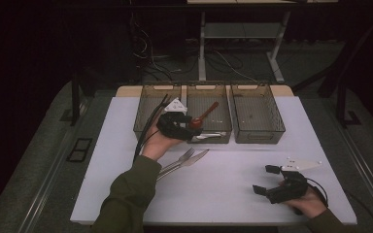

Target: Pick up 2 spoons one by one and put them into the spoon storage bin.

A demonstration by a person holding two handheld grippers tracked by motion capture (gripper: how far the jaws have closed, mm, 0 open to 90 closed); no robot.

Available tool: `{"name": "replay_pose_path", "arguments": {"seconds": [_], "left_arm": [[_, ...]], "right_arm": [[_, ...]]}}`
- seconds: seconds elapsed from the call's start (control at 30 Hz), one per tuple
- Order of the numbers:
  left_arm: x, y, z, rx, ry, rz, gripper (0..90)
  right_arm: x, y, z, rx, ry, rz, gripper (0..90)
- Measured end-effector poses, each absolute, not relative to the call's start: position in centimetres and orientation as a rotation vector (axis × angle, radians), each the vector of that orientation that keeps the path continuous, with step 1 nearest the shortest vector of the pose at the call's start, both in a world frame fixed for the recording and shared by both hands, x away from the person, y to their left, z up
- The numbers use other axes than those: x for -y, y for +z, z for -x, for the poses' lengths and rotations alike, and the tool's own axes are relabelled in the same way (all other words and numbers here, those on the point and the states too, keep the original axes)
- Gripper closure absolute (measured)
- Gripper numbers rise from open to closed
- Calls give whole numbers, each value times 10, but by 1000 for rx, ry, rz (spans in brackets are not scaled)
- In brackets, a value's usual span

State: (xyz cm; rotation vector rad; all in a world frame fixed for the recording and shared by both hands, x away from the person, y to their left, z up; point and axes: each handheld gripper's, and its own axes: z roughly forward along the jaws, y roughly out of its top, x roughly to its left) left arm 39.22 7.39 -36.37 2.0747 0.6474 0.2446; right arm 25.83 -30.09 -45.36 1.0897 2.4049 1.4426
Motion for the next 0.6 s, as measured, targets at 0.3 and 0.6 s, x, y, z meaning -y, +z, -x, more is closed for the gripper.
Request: {"name": "replay_pose_path", "arguments": {"seconds": [0.3, 0.6], "left_arm": [[-86, -370, -374, -627, 225, -2064, 291], [-94, -380, -357, -606, 218, -2057, 254]], "right_arm": [[301, -454, -258, -2408, 1438, -1094, 6], [301, -454, -258, -2409, 1432, -1098, 6]]}}
